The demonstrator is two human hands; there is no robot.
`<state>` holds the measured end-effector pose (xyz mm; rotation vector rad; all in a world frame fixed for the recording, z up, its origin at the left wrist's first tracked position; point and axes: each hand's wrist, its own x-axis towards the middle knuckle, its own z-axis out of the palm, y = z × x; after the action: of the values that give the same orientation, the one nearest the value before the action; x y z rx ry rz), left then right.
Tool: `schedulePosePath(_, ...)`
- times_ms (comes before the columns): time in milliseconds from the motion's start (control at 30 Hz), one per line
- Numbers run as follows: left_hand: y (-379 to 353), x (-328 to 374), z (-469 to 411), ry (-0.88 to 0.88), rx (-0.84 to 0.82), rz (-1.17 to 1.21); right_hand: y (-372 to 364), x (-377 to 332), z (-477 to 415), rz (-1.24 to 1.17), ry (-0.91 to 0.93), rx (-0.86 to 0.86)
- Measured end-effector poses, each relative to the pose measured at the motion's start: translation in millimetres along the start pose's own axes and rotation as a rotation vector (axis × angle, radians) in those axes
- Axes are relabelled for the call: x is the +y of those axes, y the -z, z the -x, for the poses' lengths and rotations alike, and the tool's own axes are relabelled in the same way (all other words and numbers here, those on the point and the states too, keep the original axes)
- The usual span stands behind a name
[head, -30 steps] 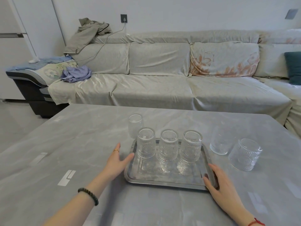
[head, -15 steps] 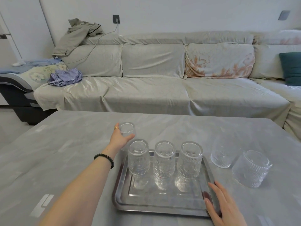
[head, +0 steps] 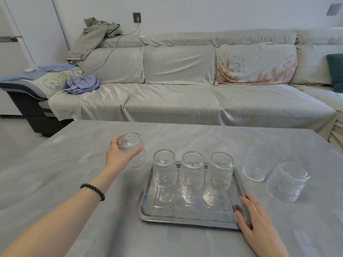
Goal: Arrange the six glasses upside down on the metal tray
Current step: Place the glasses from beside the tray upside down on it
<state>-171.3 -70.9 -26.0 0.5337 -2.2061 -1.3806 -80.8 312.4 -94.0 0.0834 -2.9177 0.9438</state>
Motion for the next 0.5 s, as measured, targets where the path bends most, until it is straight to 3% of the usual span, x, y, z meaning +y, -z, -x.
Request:
schedulePosePath(233,42,-5,73,-0.059,-0.114,-0.016,1,1,5,-0.020,0.021,-0.007)
schedulePosePath(500,12,4,130,-0.115,-0.279,0.049,0,1,7,-0.024,0.028,-0.006)
